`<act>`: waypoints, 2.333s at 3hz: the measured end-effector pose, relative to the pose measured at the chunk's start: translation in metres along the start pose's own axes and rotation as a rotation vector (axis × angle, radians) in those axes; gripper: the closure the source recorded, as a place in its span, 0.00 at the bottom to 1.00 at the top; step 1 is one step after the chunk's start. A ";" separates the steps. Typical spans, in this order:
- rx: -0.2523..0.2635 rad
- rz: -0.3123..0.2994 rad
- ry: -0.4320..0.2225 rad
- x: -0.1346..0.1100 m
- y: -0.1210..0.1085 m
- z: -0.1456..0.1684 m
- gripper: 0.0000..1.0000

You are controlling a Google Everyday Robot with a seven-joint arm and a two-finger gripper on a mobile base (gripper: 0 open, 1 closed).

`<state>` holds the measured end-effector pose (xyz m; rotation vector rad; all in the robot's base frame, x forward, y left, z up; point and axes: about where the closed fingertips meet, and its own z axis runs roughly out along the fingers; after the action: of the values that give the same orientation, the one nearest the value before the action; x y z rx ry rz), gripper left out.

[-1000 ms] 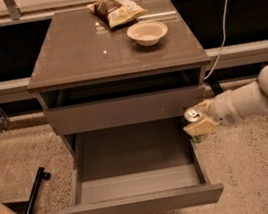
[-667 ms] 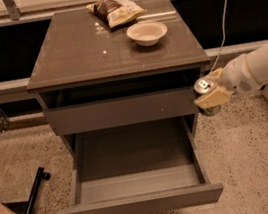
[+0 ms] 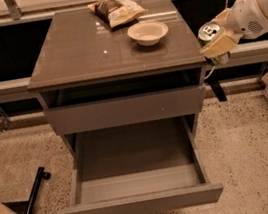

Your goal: Pick green can from middle drawer and place on counter

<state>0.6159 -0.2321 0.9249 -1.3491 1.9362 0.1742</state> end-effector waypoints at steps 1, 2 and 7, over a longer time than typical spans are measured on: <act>0.001 0.000 -0.001 0.000 0.000 0.000 1.00; 0.021 -0.011 -0.040 -0.008 -0.008 0.006 1.00; -0.144 0.118 -0.425 -0.083 -0.064 0.112 0.82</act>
Offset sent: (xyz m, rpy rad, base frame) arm 0.0237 0.0080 0.0103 0.0563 -0.0937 0.0060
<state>0.7390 -0.1414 0.9187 -1.1733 1.6635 0.6177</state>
